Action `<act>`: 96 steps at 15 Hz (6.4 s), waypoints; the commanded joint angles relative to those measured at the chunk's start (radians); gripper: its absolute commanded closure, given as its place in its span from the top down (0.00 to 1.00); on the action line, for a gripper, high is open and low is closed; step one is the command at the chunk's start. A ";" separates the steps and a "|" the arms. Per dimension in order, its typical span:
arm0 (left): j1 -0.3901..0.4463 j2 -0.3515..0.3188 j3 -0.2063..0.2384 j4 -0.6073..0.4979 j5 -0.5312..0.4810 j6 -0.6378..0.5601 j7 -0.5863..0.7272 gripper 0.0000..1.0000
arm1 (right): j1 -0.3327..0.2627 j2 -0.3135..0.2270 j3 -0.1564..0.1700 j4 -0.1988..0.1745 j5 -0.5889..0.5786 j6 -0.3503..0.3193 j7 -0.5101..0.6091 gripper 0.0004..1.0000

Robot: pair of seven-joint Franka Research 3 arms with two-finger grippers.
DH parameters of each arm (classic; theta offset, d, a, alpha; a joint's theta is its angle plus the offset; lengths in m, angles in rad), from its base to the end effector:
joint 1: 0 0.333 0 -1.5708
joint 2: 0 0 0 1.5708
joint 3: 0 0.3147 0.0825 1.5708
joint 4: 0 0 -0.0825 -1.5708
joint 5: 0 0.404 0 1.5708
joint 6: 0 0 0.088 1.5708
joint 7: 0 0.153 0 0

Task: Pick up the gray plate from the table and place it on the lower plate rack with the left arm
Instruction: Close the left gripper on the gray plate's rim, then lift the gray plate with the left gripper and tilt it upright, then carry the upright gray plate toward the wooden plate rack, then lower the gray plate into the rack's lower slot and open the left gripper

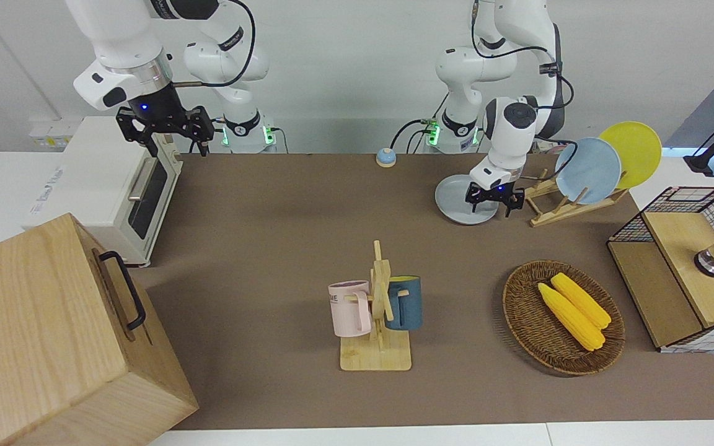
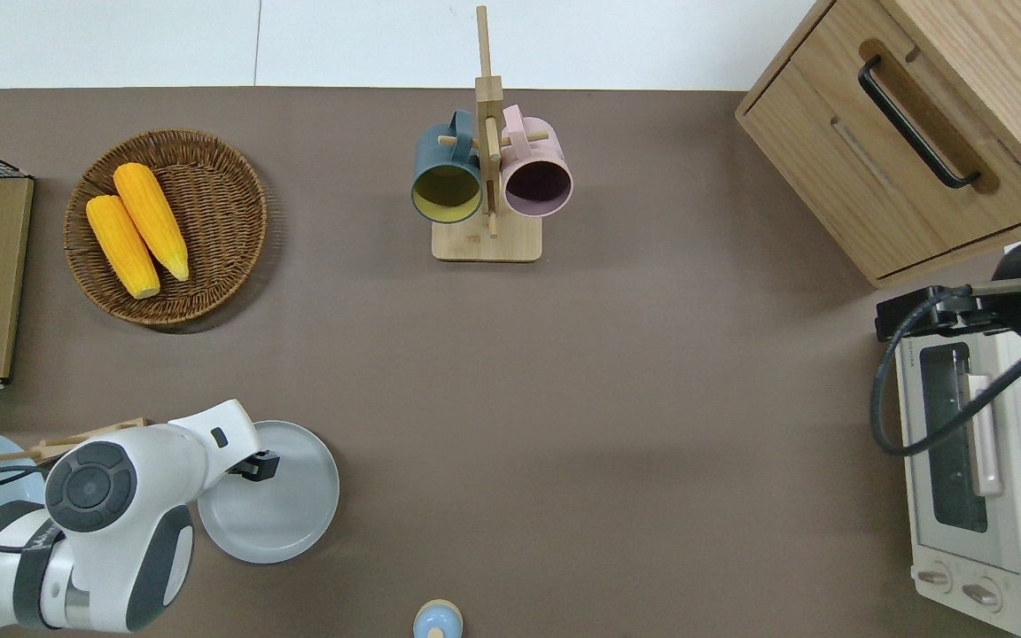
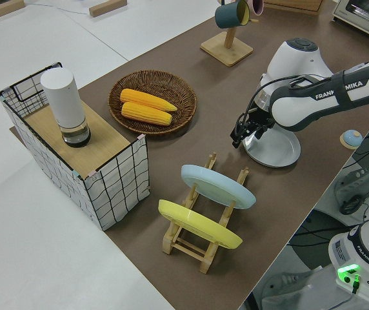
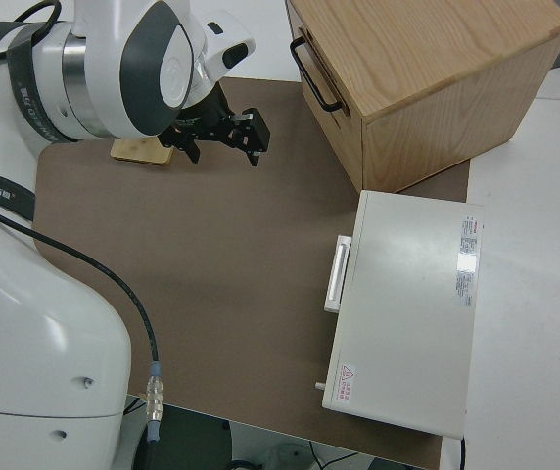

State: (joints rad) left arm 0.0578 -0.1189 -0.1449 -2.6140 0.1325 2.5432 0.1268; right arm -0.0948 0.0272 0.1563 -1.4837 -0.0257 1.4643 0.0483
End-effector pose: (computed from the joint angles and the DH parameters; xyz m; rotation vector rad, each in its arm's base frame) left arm 0.4477 -0.0351 0.2335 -3.0065 0.4869 -0.0670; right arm 0.5693 0.0298 0.5952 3.1169 0.0173 -0.0702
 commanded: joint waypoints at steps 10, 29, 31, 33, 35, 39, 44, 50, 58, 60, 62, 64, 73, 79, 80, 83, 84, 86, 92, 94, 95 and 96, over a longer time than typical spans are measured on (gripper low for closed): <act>-0.030 0.009 0.001 -0.020 0.019 0.035 -0.012 0.00 | 0.007 0.000 -0.006 0.006 0.003 -0.001 0.004 0.98; -0.023 -0.024 0.004 0.064 0.016 -0.129 0.001 0.00 | 0.007 0.000 -0.006 0.006 0.003 -0.001 0.004 0.98; -0.024 -0.044 0.004 0.081 0.016 -0.167 0.001 0.00 | 0.007 0.000 -0.006 0.006 0.003 -0.001 0.004 0.98; -0.023 -0.059 0.005 0.106 0.016 -0.219 0.004 0.00 | 0.007 0.000 -0.006 0.006 0.003 -0.001 0.004 0.98; -0.023 -0.077 0.005 0.133 0.015 -0.280 0.002 0.00 | 0.007 0.000 -0.006 0.006 0.003 -0.001 0.004 0.98; -0.029 -0.129 0.005 0.163 0.009 -0.380 0.002 0.00 | 0.007 0.002 -0.006 0.006 0.003 -0.001 0.004 0.98; -0.029 -0.189 0.010 0.193 0.006 -0.483 0.001 0.00 | 0.007 0.000 -0.006 0.006 0.003 -0.001 0.004 0.98; -0.030 -0.222 0.016 0.313 0.004 -0.684 0.002 0.00 | 0.007 0.002 -0.006 0.006 0.003 -0.002 0.004 0.98; -0.016 -0.226 0.042 0.524 -0.043 -0.923 0.002 0.00 | 0.007 0.000 -0.006 0.006 0.003 -0.001 0.004 0.98; -0.016 -0.226 0.051 0.548 -0.044 -0.943 0.001 0.00 | 0.007 0.000 -0.006 0.006 0.003 -0.001 0.004 0.98; -0.015 -0.225 0.070 0.578 -0.036 -0.959 -0.004 0.00 | 0.007 0.000 -0.006 0.006 0.003 -0.001 0.004 0.98; -0.010 -0.225 0.071 0.592 -0.011 -0.971 -0.009 0.00 | 0.007 0.000 -0.006 0.006 0.003 -0.001 0.004 0.98; -0.012 -0.225 0.070 0.620 0.271 -0.975 -0.111 0.00 | 0.007 0.000 -0.006 0.006 0.003 -0.001 0.004 0.98; -0.026 -0.228 0.059 0.612 0.345 -0.968 -0.285 0.00 | 0.007 0.000 -0.006 0.006 0.003 -0.001 0.004 0.98; -0.027 -0.228 0.057 0.608 0.346 -0.963 -0.320 0.00 | 0.007 0.000 -0.006 0.006 0.003 -0.001 0.004 0.98; -0.029 -0.228 0.012 0.562 0.433 -0.954 -0.438 0.00 | 0.007 0.000 -0.006 0.006 0.003 -0.001 0.004 0.98; -0.030 -0.228 -0.002 0.546 0.458 -0.954 -0.464 0.00 | 0.007 0.000 -0.006 0.006 0.003 -0.001 0.004 0.98; -0.030 -0.228 -0.021 0.525 0.498 -0.949 -0.502 0.00 | 0.007 0.000 -0.006 0.006 0.003 -0.001 0.004 0.98; -0.030 -0.226 -0.058 0.424 0.671 -0.910 -0.657 0.00 | 0.007 0.000 -0.006 0.006 0.003 -0.001 0.004 0.98; -0.030 -0.228 -0.073 0.384 0.743 -0.911 -0.696 0.00 | 0.007 0.000 -0.006 0.006 0.003 -0.001 0.004 0.98; -0.030 -0.228 -0.076 0.367 0.783 -0.911 -0.731 0.00 | 0.007 0.000 -0.006 0.006 0.003 -0.001 0.004 0.98; -0.030 -0.226 -0.076 0.353 0.802 -0.911 -0.749 0.00 | 0.007 0.000 -0.006 0.006 0.003 -0.001 0.004 0.98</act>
State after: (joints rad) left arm 0.0397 -0.3306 -0.2164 -2.1960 0.8438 1.6157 -0.5417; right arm -0.0948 0.0272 0.1563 -1.4837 -0.0257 1.4643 0.0483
